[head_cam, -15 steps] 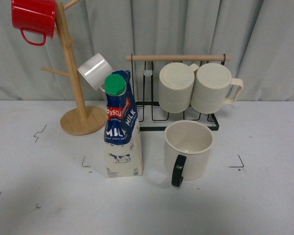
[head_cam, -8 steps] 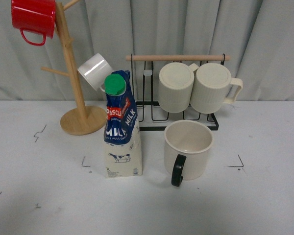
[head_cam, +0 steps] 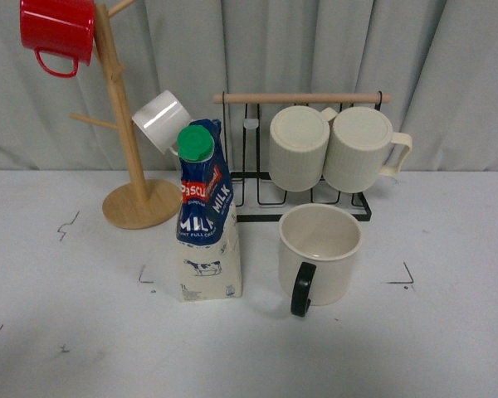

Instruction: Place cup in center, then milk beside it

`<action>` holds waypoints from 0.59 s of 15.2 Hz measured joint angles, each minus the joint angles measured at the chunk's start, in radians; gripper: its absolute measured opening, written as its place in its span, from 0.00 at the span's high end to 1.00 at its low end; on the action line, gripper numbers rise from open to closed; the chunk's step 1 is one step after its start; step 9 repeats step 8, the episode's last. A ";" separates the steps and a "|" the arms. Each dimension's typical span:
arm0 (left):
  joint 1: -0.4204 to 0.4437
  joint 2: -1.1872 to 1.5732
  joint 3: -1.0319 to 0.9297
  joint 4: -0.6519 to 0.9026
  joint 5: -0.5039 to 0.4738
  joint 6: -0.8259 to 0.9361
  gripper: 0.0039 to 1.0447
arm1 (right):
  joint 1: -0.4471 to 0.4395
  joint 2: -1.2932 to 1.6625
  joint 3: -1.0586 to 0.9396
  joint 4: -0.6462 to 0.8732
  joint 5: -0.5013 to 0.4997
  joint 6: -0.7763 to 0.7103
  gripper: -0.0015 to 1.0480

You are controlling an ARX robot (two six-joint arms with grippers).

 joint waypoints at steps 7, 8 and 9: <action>0.000 0.000 0.000 0.000 0.000 0.000 0.06 | 0.000 0.000 0.000 0.000 0.000 0.000 0.06; 0.000 0.000 0.000 0.000 0.000 0.000 0.06 | 0.000 0.000 0.000 0.000 0.000 0.000 0.06; 0.000 0.000 0.000 0.000 0.000 0.000 0.06 | 0.000 0.000 0.000 0.000 0.000 0.000 0.06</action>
